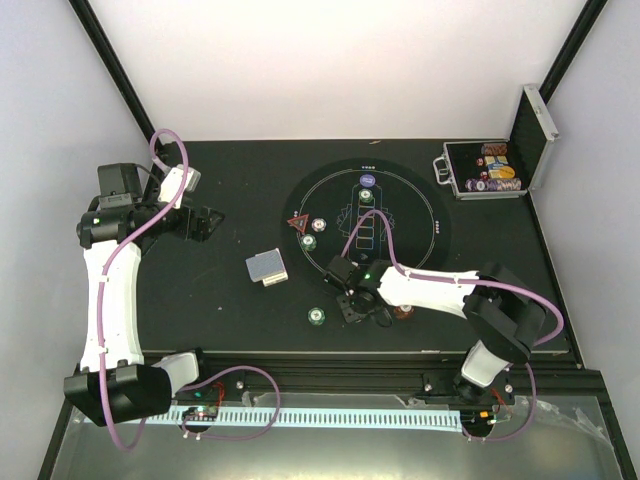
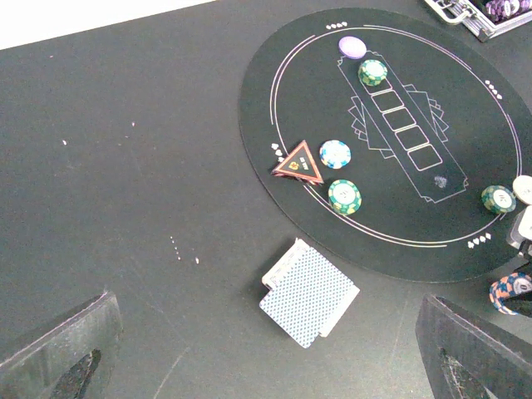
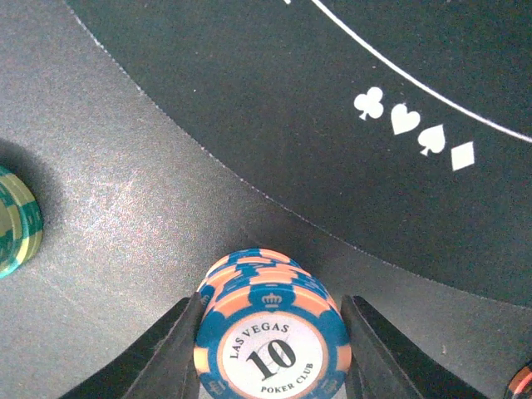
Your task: Distribute texas hold em gaming equipment
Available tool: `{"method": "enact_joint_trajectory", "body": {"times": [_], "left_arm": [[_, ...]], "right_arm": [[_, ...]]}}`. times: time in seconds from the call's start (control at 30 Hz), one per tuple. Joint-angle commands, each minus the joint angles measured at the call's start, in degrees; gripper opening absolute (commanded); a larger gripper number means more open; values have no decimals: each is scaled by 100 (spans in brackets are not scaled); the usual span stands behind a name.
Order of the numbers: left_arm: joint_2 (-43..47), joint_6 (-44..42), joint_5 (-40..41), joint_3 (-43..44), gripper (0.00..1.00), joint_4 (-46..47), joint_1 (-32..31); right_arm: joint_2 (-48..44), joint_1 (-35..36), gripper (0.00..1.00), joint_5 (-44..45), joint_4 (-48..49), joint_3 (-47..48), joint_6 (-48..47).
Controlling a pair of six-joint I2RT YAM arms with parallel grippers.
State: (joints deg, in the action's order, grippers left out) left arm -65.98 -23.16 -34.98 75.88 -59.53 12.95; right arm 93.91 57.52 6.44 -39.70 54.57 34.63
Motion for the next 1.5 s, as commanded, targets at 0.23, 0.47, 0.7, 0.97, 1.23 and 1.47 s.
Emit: {"method": "enact_joint_trajectory", "body": {"times": [0.23,0.47,0.7,0.97,1.23,1.47], "left_arm": [[37,4,-17,79,99,95,32],[0,22,-12,94,99,90,32],[13,13,0,137,99,82,32],[-20,32,10,145,99,73,32],[-105,32,22,130,99,112,34],[-313,56,5,172,99,179,37]], "right_arm": [[-207,40,25,107,-158,195,9],[-323,32,18,322,-473,544,-105],[-243,-375,18,631,-897,1224,-479],[610,-2000,18,826,-936,2600,-1349],[2811,-3184,19,903,-1244,5233,-1756],[4522,-3628,18,643,-1774,7394,-1689]]}}
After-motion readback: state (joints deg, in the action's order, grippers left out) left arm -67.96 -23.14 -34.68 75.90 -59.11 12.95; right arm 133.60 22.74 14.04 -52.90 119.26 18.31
